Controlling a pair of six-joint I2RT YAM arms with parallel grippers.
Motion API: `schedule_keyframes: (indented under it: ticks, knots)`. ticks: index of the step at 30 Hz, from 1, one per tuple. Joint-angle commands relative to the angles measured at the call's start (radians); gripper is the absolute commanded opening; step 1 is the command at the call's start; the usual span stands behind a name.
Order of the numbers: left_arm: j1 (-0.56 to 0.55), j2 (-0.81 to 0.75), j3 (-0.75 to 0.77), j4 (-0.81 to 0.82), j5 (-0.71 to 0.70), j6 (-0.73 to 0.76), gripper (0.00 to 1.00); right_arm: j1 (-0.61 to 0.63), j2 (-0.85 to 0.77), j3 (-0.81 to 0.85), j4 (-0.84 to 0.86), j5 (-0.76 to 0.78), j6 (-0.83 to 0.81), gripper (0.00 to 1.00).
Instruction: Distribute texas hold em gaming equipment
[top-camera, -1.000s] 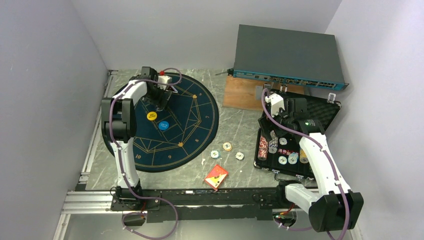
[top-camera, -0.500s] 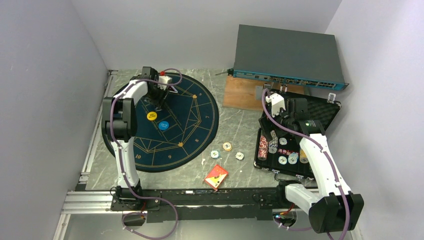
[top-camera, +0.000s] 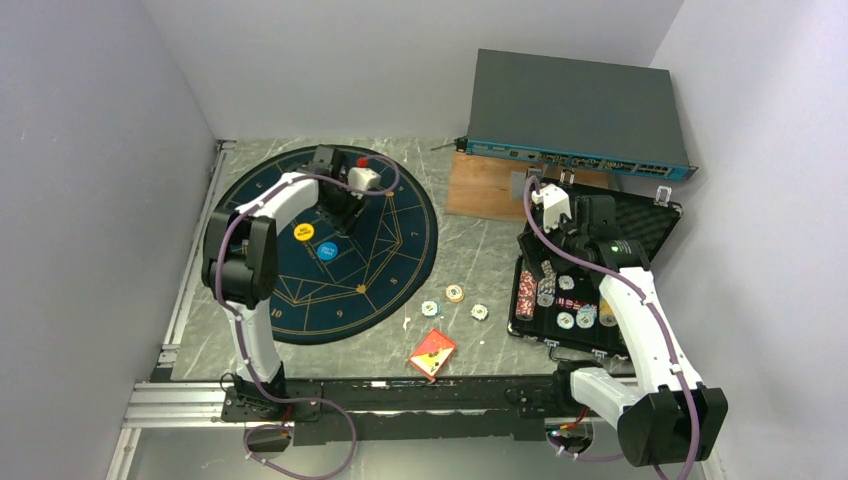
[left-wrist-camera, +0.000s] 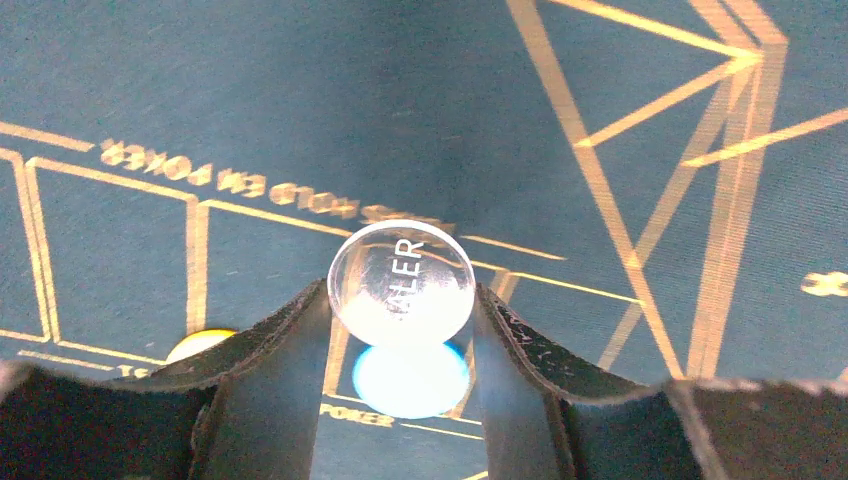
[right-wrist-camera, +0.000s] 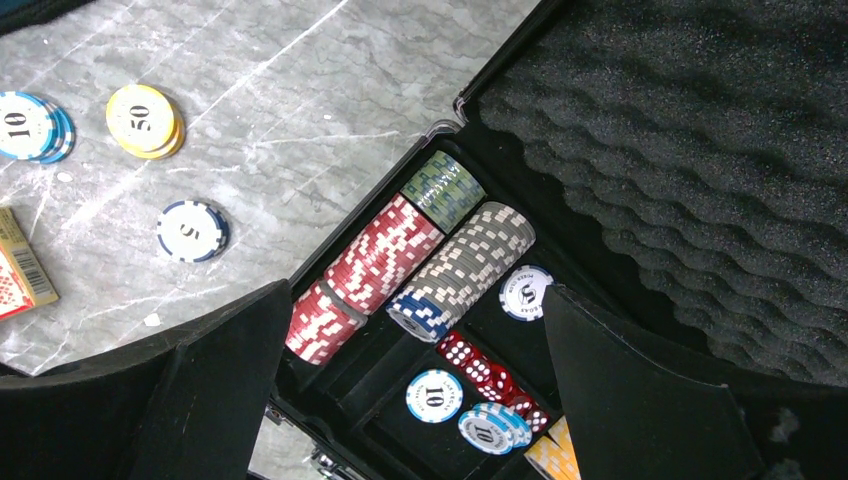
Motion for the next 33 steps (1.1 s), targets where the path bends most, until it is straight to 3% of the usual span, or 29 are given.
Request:
schedule_keyframes:
  ticks: [1,13,26,33]
  knots:
    - [-0.098,-0.116,-0.041,-0.006,0.069,0.001,0.43,0.005,-0.006,-0.001,0.044,0.007,0.008,1.00]
    - [-0.216,0.031,0.116,-0.007,0.093,-0.067,0.43,0.004,-0.014,-0.009,0.044,0.018,0.006,1.00]
    - [-0.242,0.145,0.187,0.008,0.078,-0.091,0.47,0.004,-0.011,-0.014,0.047,0.009,0.008,1.00]
    - [-0.240,0.099,0.211,-0.027,0.053,-0.092,0.92,0.004,-0.009,-0.008,0.043,0.003,0.012,1.00]
